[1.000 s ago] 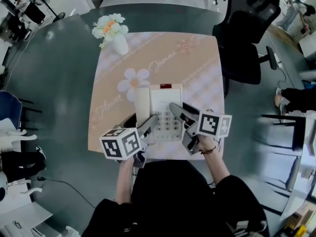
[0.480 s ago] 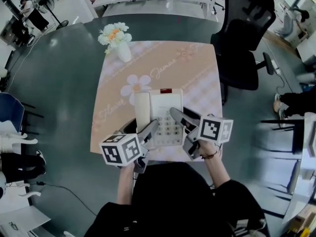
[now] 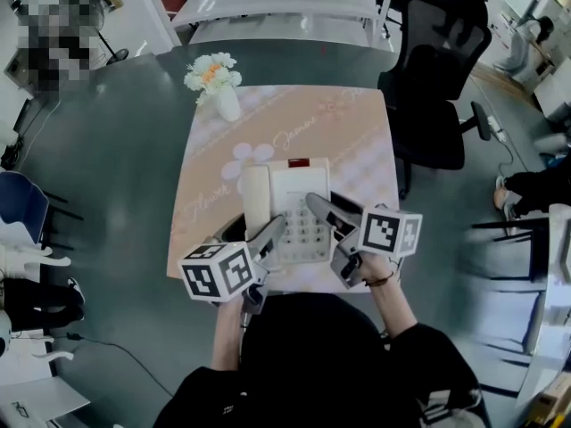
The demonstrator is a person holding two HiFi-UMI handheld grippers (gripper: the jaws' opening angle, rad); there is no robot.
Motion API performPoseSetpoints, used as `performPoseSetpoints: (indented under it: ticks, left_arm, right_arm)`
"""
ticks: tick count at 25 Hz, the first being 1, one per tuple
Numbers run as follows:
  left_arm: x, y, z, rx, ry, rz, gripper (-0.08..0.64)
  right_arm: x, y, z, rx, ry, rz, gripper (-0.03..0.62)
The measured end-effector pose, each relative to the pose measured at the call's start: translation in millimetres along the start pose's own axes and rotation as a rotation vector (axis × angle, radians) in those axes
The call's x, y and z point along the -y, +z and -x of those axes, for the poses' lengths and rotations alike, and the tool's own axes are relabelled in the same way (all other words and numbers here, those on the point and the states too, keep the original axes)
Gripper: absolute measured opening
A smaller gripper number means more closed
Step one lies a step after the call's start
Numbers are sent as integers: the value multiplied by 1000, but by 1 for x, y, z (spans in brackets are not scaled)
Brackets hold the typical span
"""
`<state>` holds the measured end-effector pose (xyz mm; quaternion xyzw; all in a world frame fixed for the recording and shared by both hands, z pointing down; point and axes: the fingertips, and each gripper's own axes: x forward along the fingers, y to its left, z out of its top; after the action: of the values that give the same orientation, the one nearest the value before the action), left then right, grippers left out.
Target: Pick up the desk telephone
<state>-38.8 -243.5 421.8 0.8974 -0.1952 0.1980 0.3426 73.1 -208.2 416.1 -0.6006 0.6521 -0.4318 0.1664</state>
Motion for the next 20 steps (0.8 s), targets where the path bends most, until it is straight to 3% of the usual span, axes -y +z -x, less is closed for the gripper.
performPoseSetpoints:
  ticks: [20]
  left_arm:
    - [23, 20, 25, 83, 12, -51, 316]
  right_arm:
    - [-37, 16, 13, 44, 111, 45, 219]
